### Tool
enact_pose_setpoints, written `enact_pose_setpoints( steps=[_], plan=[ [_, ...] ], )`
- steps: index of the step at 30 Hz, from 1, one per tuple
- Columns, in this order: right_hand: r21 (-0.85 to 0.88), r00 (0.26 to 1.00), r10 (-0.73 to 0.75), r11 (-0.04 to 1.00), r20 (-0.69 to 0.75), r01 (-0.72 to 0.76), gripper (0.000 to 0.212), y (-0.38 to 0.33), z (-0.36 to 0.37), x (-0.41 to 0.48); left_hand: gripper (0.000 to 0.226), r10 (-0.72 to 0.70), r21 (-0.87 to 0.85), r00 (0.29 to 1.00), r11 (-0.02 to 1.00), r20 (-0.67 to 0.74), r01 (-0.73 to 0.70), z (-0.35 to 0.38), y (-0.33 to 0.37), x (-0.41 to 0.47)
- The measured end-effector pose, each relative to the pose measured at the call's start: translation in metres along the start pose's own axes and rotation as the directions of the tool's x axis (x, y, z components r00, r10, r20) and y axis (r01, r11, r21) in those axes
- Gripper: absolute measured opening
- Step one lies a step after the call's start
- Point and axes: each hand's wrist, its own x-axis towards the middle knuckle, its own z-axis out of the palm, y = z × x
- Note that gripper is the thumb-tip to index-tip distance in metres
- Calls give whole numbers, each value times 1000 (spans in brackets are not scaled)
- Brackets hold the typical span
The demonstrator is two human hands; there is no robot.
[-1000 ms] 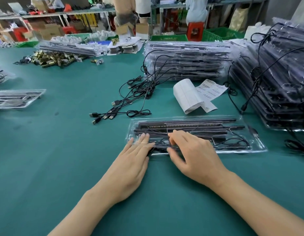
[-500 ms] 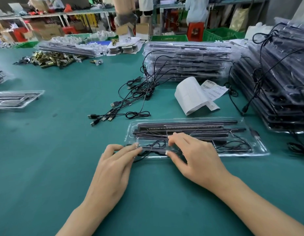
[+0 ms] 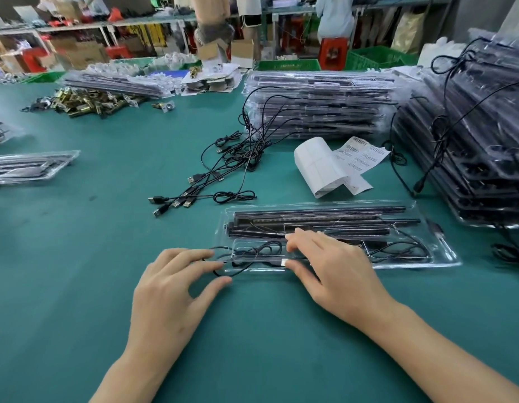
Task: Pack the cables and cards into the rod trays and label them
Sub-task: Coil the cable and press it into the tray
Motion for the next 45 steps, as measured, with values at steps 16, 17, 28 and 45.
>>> enact_pose_setpoints(
  steps=[16,17,28,45],
  plan=[
    [-71,992,-61,996,-113,53,9,0,7,0,10,-91,-177,995,981,-48,81,10,14,5],
    [-71,991,-65,996,-117,57,11,0,7,0,9,-92,-174,994,981,-63,80,12,15,5],
    [-30,989,-66,998,-131,62,8,1,11,-1,17,-116,-209,993,972,-13,111,13,20,4],
    [-66,985,-86,995,-147,77,13,2,13,-2,21,65,205,997,977,-34,-57,19,21,-8]
  ],
)
